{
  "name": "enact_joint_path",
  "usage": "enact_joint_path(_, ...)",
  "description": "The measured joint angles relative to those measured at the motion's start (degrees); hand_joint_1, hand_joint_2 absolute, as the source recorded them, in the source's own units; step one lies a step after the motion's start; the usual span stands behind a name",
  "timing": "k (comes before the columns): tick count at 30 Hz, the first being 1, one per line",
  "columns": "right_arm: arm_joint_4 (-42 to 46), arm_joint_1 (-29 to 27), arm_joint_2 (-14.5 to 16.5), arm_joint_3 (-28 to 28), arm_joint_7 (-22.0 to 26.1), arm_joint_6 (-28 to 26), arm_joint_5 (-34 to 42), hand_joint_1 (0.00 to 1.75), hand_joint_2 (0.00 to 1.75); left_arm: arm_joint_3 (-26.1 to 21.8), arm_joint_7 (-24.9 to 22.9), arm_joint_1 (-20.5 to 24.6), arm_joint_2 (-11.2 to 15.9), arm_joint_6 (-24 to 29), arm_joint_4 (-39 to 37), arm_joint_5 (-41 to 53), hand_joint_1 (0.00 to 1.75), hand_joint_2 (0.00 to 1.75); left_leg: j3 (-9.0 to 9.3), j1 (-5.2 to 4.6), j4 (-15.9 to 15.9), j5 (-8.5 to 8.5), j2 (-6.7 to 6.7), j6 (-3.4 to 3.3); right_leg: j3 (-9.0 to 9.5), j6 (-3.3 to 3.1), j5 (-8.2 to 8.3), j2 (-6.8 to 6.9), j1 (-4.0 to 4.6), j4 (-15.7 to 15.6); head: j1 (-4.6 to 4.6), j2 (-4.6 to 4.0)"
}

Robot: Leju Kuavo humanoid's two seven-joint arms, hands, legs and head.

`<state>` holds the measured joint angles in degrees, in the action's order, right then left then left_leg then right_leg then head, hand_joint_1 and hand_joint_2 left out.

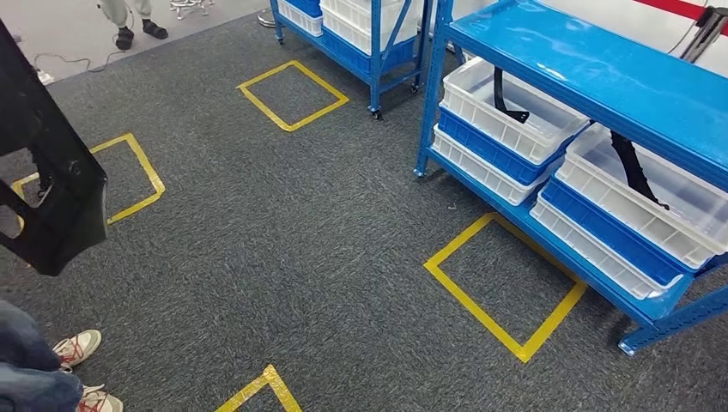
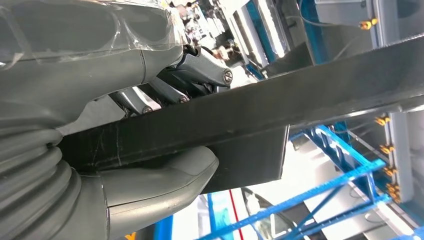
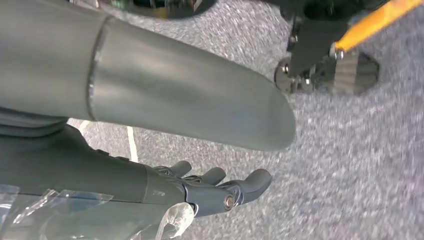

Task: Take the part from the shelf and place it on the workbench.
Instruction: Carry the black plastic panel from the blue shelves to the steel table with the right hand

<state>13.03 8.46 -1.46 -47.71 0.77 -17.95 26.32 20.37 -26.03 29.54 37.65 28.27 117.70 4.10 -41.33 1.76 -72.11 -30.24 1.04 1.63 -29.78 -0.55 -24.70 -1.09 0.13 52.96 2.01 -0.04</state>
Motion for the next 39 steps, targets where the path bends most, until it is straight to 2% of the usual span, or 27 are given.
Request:
enact_joint_path(1, 0.0, 0.0, 0.0, 0.0, 0.0, 0.0, 0.0, 0.00, 0.00, 0.0, 0.0, 0.0, 0.0, 0.0, 0.0, -0.1, 1.75, 1.75, 0.79, 0.27, 1.2, 0.97, -0.10, 0.36, 0.01, 0.14, -0.07, 0.33, -0.15, 0.0, 0.01, 0.00)
enact_joint_path(3, 0.0, 0.0, 0.1, 0.0, 0.1, 0.0, 0.1, 0.00, 0.00, 0.0, 0.1, 0.1, 0.1, 0.0, 0.0, -0.2, 1.75, 1.75, 5.36, 0.86, 9.4, 4.42, -0.53, 1.21, 0.07, 0.76, -0.37, 0.71, -0.42, 0.4, 0.02, 0.00)
enact_joint_path(4, 0.0, 0.1, 0.1, 0.0, 0.2, 0.0, 0.1, 0.00, 0.00, 0.0, 0.2, 0.1, 0.1, 0.0, 0.0, -0.3, 1.75, 1.75, 7.52, 0.95, 13.4, 5.76, -0.57, 1.31, -0.02, 1.23, -0.63, 0.79, -0.45, 0.7, 0.03, 0.00)
enact_joint_path(5, 0.0, 0.1, 0.1, 0.1, 0.2, 0.0, 0.2, 0.00, 0.00, 0.0, 0.2, 0.1, 0.1, 0.0, 0.0, -0.3, 1.75, 1.75, 8.90, 0.97, 16.0, 6.50, -0.57, 1.07, -0.16, 1.66, -0.83, 0.84, -0.39, 1.0, -0.03, 0.00)
enact_joint_path(6, 0.0, 0.1, 0.0, 0.1, 0.3, 0.0, 0.2, 0.00, 0.00, 0.0, 0.2, 0.0, 0.2, 0.0, 0.0, -0.3, 1.75, 1.75, 9.41, 0.93, 17.2, 6.70, -0.50, 0.67, -0.35, 1.95, -1.11, 0.84, -0.28, 1.3, -0.09, 0.00)
enact_joint_path(7, 0.0, 0.1, 0.0, 0.1, 0.4, 0.0, 0.2, 0.00, 0.00, 0.0, 0.2, 0.0, 0.2, 0.0, 0.0, -0.4, 1.75, 1.75, 9.35, 0.74, 17.3, 6.76, -0.28, 0.10, -0.52, 1.79, -1.16, 0.83, -0.23, 1.4, -0.17, 0.00)
enact_joint_path(9, 0.0, 0.1, 0.0, 0.1, 0.5, 0.0, 0.2, 0.00, 0.00, -0.1, 0.3, 0.0, 0.3, 0.0, 0.0, -0.4, 1.75, 1.75, 9.18, 0.48, 17.2, 6.79, -0.24, -0.43, -0.53, 1.04, -1.03, 0.81, -0.24, 1.2, -0.26, 0.00)
enact_joint_path(10, 0.0, 0.1, 0.0, 0.1, 0.5, 0.0, 0.2, 0.00, 0.00, -0.1, 0.3, 0.0, 0.4, 0.0, 0.0, -0.4, 1.75, 1.75, 9.13, 0.24, 17.1, 6.71, -0.22, -0.82, -0.39, 1.11, -0.78, 0.83, -0.35, 0.9, -0.25, 0.00)
enact_joint_path(13, 0.0, 0.1, 0.1, 0.1, 0.5, 0.0, 0.2, 0.00, 0.00, -0.1, 0.3, 0.1, 0.7, 0.0, 0.1, -0.5, 1.75, 1.75, 9.30, 0.02, 17.3, 6.67, -0.27, -2.35, -0.32, 3.25, -1.17, 0.88, -0.81, 0.9, -0.24, 0.00)
enact_joint_path(14, 0.0, 0.1, 0.1, 0.1, 0.6, 0.0, 0.2, 0.00, 0.00, -0.2, 0.3, 0.1, 0.7, 0.0, 0.1, -0.5, 1.75, 1.75, 9.49, 0.08, 17.5, 6.71, -0.31, -2.73, -1.12, 3.55, -2.21, 0.88, -0.88, 2.8, -0.25, 0.00)
enact_joint_path(15, 0.0, 0.1, 0.1, 0.1, 0.6, 0.1, 0.2, 0.00, 0.00, -0.2, 0.4, 0.1, 0.8, 0.0, 0.1, -0.5, 1.75, 1.75, 9.69, 0.10, 17.6, 6.69, -0.35, -3.06, -2.74, 3.58, -3.86, 0.88, -0.94, 6.1, -0.26, 0.00)
enact_joint_path(17, 0.0, 0.0, 0.1, 0.1, 0.6, 0.2, 0.2, 0.00, 0.00, -0.2, 0.4, 0.1, 0.8, 0.0, 0.1, -0.5, 1.75, 1.75, 9.81, -0.16, 17.7, 6.51, -0.38, -3.47, -7.52, 3.47, -7.43, 0.88, -0.94, 15.1, -0.27, 0.00)
enact_joint_path(18, 0.0, -0.1, 0.1, 0.1, 0.6, 0.3, 0.2, 0.00, 0.00, -0.1, 0.4, 0.0, 0.8, 0.0, 0.1, -0.5, 1.75, 1.75, 9.87, -0.31, 17.7, 6.41, -0.35, -3.58, -9.60, 3.40, -8.24, 0.87, -0.94, 18.5, -0.27, 0.00)
enact_joint_path(19, 0.0, -0.2, 0.2, 0.1, 0.6, 0.3, 0.2, 0.00, 0.00, -0.1, 0.4, 0.0, 0.8, 0.0, 0.1, -0.5, 1.75, 1.75, 9.99, -0.42, 17.7, 6.30, -0.27, -3.64, -10.60, 3.32, -7.85, 0.87, -0.94, 19.7, -0.26, 0.00)
enact_joint_path(20, 0.0, -0.3, 0.2, 0.1, 0.6, 0.4, 0.2, 0.00, 0.00, -0.1, 0.4, 0.0, 0.8, 0.0, 0.1, -0.5, 1.75, 1.75, 10.20, -0.48, 17.6, 6.13, -0.14, -3.64, -10.36, 3.20, -6.28, 0.87, -0.95, 18.3, -0.27, 0.00)
enact_joint_path(22, 0.0, -0.5, 0.2, 0.1, 0.6, 0.4, 0.2, 0.00, 0.00, -0.1, 0.4, 0.0, 0.8, 0.0, 0.1, -0.5, 1.75, 1.75, 10.79, -0.51, 17.6, 5.64, 0.10, -3.38, -7.28, 2.82, -1.48, 0.83, -0.97, 10.3, -0.26, 0.00)
enact_joint_path(23, 0.0, -0.5, 0.2, 0.1, 0.6, 0.4, 0.2, 0.00, 0.00, -0.1, 0.4, 0.1, 0.8, 0.0, 0.1, -0.5, 1.75, 1.75, 10.97, -0.64, 17.5, 5.34, 0.21, -3.10, -5.62, 2.68, 0.22, 0.79, -0.89, 6.4, -0.26, 0.00)
enact_joint_path(24, 0.0, -0.6, 0.2, 0.1, 0.6, 0.4, 0.2, 0.00, 0.00, -0.1, 0.4, 0.1, 0.8, 0.0, 0.1, -0.5, 1.75, 1.75, 11.05, -0.74, 17.5, 5.11, 0.26, -2.82, -4.54, 2.56, 1.11, 0.76, -0.80, 3.8, -0.24, 0.00)
enact_joint_path(27, 0.0, -0.4, 0.3, 0.1, 0.8, 0.4, 0.2, 0.00, 0.00, -0.1, 0.4, 0.0, 0.9, 0.0, 0.1, -0.4, 1.75, 1.75, 11.15, -0.61, 17.7, 4.64, 0.30, -1.87, -3.82, 1.99, 0.88, 0.72, -0.50, 2.3, -0.18, 0.00)
enact_joint_path(29, 0.0, -0.4, 0.4, 0.1, 0.8, 0.4, 0.2, 0.00, 0.00, -0.1, 0.4, 0.0, 1.0, 0.0, 0.1, -0.4, 1.75, 1.75, 10.50, -0.33, 16.0, 3.58, 0.08, -1.30, -3.19, 1.33, 0.65, 0.75, -0.59, 2.0, -0.12, 0.00)
enact_joint_path(31, 0.0, -0.5, 0.4, 0.1, 0.9, 0.4, 0.2, 0.00, 0.00, -0.1, 0.4, 0.0, 1.2, 0.0, 0.1, -0.3, 1.75, 1.75, 7.12, -0.25, 9.2, 0.87, -0.16, -0.96, -2.42, 0.79, 0.21, 0.81, -0.67, 1.8, -0.04, 0.00)
enact_joint_path(33, 0.0, -0.6, 0.4, 0.1, 0.9, 0.4, 0.3, 0.00, 0.00, -0.1, 0.4, -0.2, 1.3, 0.0, 0.2, -0.3, 1.75, 1.75, 2.22, -0.25, 1.0, -1.43, -0.20, -0.76, -1.74, 0.54, -0.38, 0.82, -0.57, 1.8, -0.01, 0.00)
enact_joint_path(34, 0.0, -0.6, 0.4, 0.1, 0.9, 0.4, 0.3, 0.00, 0.00, -0.1, 0.4, -0.4, 1.3, 0.0, 0.2, -0.2, 1.75, 1.75, 0.74, -0.26, -0.7, -1.20, -0.21, -0.76, -1.33, 0.53, -0.71, 0.78, -0.53, 1.8, -0.01, 0.00)
enact_joint_path(35, 0.0, -0.6, 0.5, 0.1, 0.9, 0.5, 0.4, 0.00, 0.00, -0.1, 0.4, -0.6, 1.3, 0.0, 0.2, -0.1, 1.75, 1.75, 0.48, -0.28, 0.0, 0.23, -0.22, -0.83, -0.82, 0.59, -1.09, 0.74, -0.51, 1.8, -0.01, 0.00)
enact_joint_path(37, 0.0, -0.6, 0.6, 0.1, 0.9, 0.5, 0.5, 0.00, 0.00, -0.1, 0.4, -0.6, 1.3, 0.0, 0.2, 0.0, 1.75, 1.75, 3.27, -0.33, 7.8, 5.34, -0.39, -1.17, 0.39, 0.89, -1.98, 0.69, -0.52, 1.8, 0.01, 0.00)
enact_joint_path(38, 0.0, -0.6, 0.7, 0.1, 1.0, 0.6, 0.5, 0.00, 0.00, -0.1, 0.4, -0.6, 1.3, 0.0, 0.2, 0.1, 1.75, 1.75, 5.12, -0.52, 12.1, 7.19, -0.53, -1.36, 0.91, 1.19, -2.48, 0.67, -0.42, 1.8, 0.02, 0.00)
enact_joint_path(39, 0.0, -0.6, 0.7, 0.2, 1.0, 0.6, 0.5, 0.00, 0.00, -0.1, 0.4, -0.5, 1.3, 0.0, 0.2, 0.2, 1.75, 1.75, 6.45, -0.71, 15.1, 8.22, -0.65, -1.60, 1.25, 1.51, -2.89, 0.68, -0.34, 1.8, 0.01, 0.00)
